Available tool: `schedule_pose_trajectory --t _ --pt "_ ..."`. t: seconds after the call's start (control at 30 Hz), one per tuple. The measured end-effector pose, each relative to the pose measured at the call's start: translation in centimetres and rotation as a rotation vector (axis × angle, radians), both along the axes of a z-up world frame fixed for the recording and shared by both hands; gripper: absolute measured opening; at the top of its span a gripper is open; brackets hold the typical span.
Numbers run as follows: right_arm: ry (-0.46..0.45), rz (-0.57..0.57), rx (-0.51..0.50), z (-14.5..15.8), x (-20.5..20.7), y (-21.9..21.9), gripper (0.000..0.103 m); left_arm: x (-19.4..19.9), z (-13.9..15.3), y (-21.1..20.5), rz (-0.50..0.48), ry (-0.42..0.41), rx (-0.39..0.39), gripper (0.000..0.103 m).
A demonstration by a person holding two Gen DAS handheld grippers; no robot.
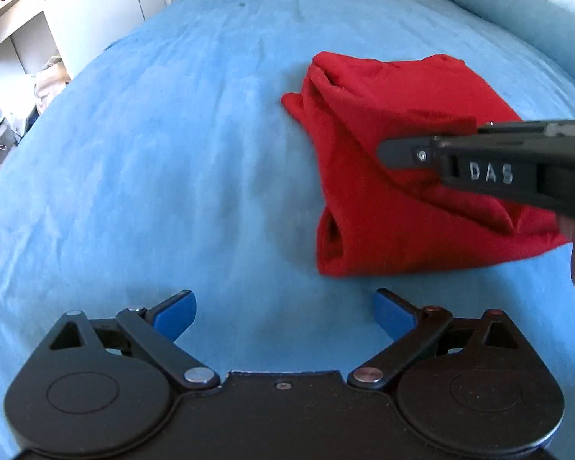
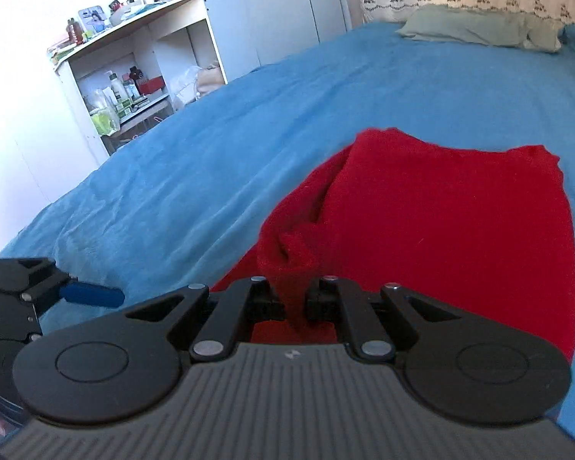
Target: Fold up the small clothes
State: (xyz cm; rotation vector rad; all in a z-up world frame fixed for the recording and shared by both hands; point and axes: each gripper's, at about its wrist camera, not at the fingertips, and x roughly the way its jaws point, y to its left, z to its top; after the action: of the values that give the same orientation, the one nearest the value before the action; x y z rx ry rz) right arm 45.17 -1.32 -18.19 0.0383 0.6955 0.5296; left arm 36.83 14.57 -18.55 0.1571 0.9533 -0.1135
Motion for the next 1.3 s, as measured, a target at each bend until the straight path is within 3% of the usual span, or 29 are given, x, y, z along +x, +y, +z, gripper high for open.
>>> schedule_pose_trajectory --t 0.07,0.13,0.17,0.2,0.33,0.47,0.53,0.6,0.67,0.77,0.8,0.83,0.97,1.17,1.3 --pt "-0.011 0.023 0.004 0.4 -0.1 -0.2 0.026 -0.5 0.3 0.1 -0.004 -0.028 -0.002 0.1" --pt "-0.012 0.05 0.029 1.3 -0.2 -0.9 0.053 -1.2 1.4 -0.1 -0.017 -0.082 -0.019 0.1" --pt "-0.018 0.049 0.041 2.0 -0.3 -1.3 0.075 -1.5 1.9 -0.4 -0.029 -0.107 -0.041 0.1" --pt "-0.043 0.035 0.062 2.8 -0.8 -2.4 0.086 -1.9 2.6 -0.6 -0.051 -0.135 -0.078 0.1" --pt "-0.083 -0.066 0.159 5.4 -2.4 -7.9 0.088 -1.3 3.5 -1.6 -0.125 -0.177 -0.266 0.101" --pt "-0.081 -0.143 0.169 5.5 -4.5 -11.8 0.088 0.6 2.3 -1.4 -0.021 -0.144 -0.436 0.098" --pt "-0.076 -0.157 0.153 5.0 -5.7 -13.1 0.088 1.5 2.0 -0.9 0.058 -0.113 -0.465 0.09" --pt "-0.07 -0.171 0.142 4.3 -6.8 -13.9 0.088 1.4 2.4 -0.5 0.096 -0.108 -0.444 0.089" --pt "-0.059 -0.175 0.147 3.2 -7.6 -14.2 0.088 0.8 2.6 -0.4 0.129 -0.121 -0.37 0.089" --pt "-0.037 -0.177 0.131 1.7 -8.2 -14.4 0.088 1.0 1.9 0.0 0.15 -0.093 -0.376 0.087" --pt "-0.029 -0.18 0.133 1.2 -8.3 -14.4 0.088 1.3 1.7 0.2 0.158 -0.08 -0.384 0.074" --pt "-0.02 -0.186 0.143 0.8 -8.4 -14.5 0.088 1.8 1.6 0.3 0.162 -0.068 -0.397 0.05" --pt "-0.013 -0.206 0.17 0.4 -8.8 -15.0 0.088 2.8 1.7 0.0 0.163 -0.047 -0.409 0.014" --pt "-0.019 -0.199 0.167 0.7 -8.7 -14.9 0.088 2.2 4.2 -2.5 0.071 -0.136 -0.238 0.013" --pt "-0.018 -0.197 0.154 0.8 -8.6 -14.4 0.088 2.5 4.2 -3.5 0.045 -0.145 -0.179 0.013"
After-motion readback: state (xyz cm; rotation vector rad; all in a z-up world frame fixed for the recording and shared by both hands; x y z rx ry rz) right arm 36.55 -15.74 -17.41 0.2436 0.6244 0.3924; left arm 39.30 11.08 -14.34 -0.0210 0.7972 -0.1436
